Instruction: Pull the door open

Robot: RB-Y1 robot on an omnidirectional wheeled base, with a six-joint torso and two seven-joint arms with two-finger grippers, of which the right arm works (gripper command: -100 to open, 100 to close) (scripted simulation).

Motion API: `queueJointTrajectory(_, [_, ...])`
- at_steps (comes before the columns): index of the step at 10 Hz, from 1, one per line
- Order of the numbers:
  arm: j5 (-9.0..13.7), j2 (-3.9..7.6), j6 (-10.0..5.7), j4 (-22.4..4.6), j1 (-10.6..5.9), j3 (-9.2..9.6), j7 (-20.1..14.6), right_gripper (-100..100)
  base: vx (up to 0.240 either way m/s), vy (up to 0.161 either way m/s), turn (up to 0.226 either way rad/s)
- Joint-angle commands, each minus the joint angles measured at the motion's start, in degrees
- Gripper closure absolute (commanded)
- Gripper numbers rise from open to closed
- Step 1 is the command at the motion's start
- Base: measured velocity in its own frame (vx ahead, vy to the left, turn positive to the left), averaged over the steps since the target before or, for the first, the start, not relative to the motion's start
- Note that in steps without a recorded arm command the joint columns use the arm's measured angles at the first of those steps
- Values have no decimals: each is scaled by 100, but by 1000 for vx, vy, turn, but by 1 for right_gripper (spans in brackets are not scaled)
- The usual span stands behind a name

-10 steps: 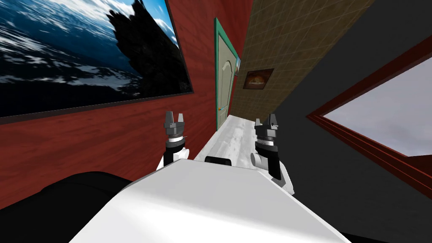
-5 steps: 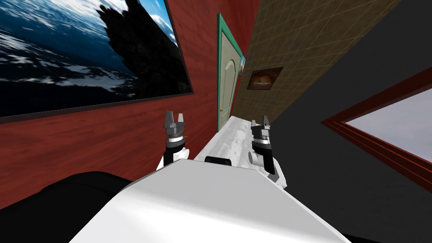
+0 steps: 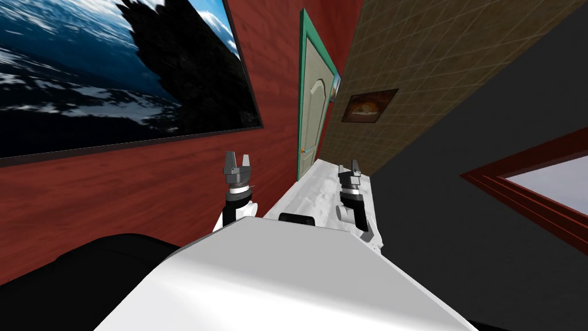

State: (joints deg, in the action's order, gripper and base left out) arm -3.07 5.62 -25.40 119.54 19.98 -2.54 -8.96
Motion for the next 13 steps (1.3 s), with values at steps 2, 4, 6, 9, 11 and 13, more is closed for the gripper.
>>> queueJointTrajectory(2, [2,27,-68,-328,-149,53,3,-100,82,-63,123])
queueJointTrajectory(4, [13,64,-120,-578,-254,81,-7,-100,88,-66,119])
queueJointTrajectory(6, [24,100,-173,-828,-360,109,-18,-100,79,-73,120])
queueJointTrajectory(9, [43,158,-259,-1239,-532,155,-35,-100,89,-80,125])
queueJointTrajectory(11, [55,196,-317,-1515,-649,186,-46,-100,72,-74,157])
queueJointTrajectory(13, [68,235,-376,-1796,-767,218,-58,-100,82,-89,117])
